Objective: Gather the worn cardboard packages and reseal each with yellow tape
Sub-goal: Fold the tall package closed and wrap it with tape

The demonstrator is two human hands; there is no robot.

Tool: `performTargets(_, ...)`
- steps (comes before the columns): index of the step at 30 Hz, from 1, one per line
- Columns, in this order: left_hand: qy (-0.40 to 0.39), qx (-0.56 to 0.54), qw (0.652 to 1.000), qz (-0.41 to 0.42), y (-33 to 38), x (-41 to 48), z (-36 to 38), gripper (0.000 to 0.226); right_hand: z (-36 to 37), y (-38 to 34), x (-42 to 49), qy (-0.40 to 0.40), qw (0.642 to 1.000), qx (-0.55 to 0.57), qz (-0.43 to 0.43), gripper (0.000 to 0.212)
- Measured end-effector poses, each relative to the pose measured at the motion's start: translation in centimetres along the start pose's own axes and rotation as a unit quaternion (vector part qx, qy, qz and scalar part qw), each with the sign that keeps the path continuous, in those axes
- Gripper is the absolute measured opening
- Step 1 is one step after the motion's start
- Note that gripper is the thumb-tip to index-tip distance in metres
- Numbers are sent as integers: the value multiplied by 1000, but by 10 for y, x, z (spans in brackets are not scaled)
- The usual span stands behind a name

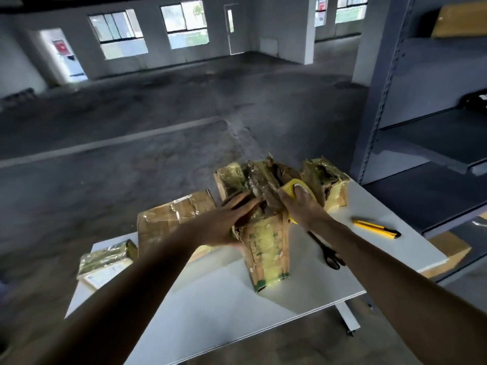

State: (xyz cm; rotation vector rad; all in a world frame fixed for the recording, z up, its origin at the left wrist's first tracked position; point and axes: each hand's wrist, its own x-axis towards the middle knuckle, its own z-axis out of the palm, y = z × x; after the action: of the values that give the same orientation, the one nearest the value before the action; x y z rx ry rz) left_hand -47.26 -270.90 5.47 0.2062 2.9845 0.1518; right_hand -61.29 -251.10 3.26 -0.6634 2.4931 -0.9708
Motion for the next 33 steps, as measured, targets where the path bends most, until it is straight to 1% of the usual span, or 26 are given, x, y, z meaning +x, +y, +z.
performTargets(1, -3, -22, 1000, -8, 0, 1, 0, 116, 1, 1, 6, -1, 1000, 6, 1, 63)
performTargets(2, -4, -14, 1000, -22, 0, 2, 2, 115, 2, 1, 9, 1, 1000, 22, -7, 62)
performTargets(5, 12, 21, 1000, -19, -2, 8, 2, 111, 3, 4, 13, -3, 999, 39, -23, 59)
performTargets(9, 33, -16, 999, -15, 0, 19, 7, 107, 3, 10, 12, -4, 998, 45, -49, 56)
performTargets(14, 66, -17, 997, -36, 8, 29, 14, 103, 2, 13, 12, 9, 997, 50, -62, 42)
performTargets(17, 51, -18, 997, -62, 13, 34, 12, 109, 2, 12, 11, 5, 997, 49, -65, 42)
performTargets(22, 14, 17, 991, -128, 30, 40, 2, 120, 0, 5, 8, 4, 996, 34, -79, 40)
performTargets(26, -9, 13, 984, -177, 42, 49, 0, 124, 7, 2, 9, -3, 994, 69, -85, 45)
performTargets(30, 6, -13, 976, -218, 49, 58, 2, 124, 5, 2, 10, -17, 994, 75, -76, 42)
performTargets(33, 55, -15, 968, -244, 57, 61, 9, 120, 3, 2, 11, -28, 995, 60, -73, 39)
